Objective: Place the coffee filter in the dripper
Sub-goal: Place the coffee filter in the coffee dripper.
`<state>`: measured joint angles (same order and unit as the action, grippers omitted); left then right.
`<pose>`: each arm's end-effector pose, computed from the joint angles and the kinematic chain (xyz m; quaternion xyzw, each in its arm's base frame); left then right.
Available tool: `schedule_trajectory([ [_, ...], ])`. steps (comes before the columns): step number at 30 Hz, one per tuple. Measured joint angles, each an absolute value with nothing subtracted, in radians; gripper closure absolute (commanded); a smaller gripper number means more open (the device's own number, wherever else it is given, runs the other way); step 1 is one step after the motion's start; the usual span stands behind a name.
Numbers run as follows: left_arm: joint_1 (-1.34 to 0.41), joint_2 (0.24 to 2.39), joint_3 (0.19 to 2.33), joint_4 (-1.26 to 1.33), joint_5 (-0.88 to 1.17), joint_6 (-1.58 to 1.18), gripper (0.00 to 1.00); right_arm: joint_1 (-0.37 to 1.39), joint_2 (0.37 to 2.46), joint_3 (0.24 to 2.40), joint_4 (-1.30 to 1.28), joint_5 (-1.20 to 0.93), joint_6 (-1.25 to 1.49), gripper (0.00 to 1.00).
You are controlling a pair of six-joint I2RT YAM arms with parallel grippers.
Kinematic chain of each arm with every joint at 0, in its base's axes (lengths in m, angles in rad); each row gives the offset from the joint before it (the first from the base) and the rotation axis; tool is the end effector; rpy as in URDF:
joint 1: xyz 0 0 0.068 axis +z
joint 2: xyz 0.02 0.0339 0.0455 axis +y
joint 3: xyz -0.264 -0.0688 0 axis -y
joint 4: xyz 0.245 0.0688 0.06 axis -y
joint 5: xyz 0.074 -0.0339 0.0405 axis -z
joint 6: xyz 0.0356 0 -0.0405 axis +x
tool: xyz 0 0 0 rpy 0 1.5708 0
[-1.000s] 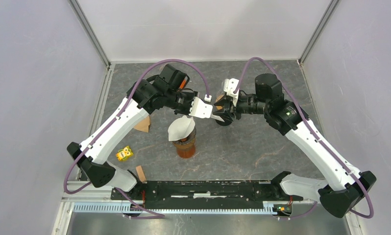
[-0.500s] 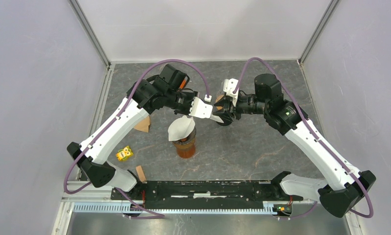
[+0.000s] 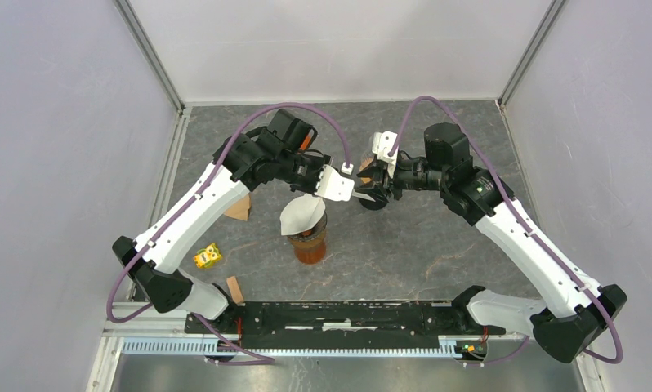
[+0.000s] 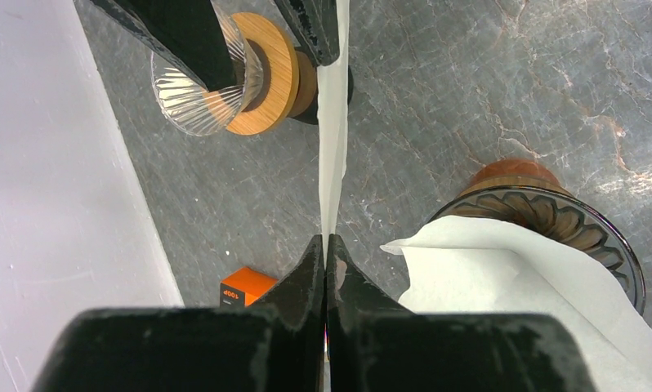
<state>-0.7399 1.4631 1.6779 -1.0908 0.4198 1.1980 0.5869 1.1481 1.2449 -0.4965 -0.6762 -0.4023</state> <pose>0.2017 -0.2038 0.4050 0.7982 0.4622 -0.1152 0.3688 0.1904 0.1534 0.3981 -0.5346 0.6050 0.3233 0.4937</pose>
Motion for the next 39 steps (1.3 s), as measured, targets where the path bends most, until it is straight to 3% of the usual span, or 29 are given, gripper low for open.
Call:
schedule_trajectory([
  [39,-0.74,1.463,1.678,-1.095,0.42,1.203,0.98,0.58,1.138,1.247,-0.538,-0.643,-0.444,0.58],
])
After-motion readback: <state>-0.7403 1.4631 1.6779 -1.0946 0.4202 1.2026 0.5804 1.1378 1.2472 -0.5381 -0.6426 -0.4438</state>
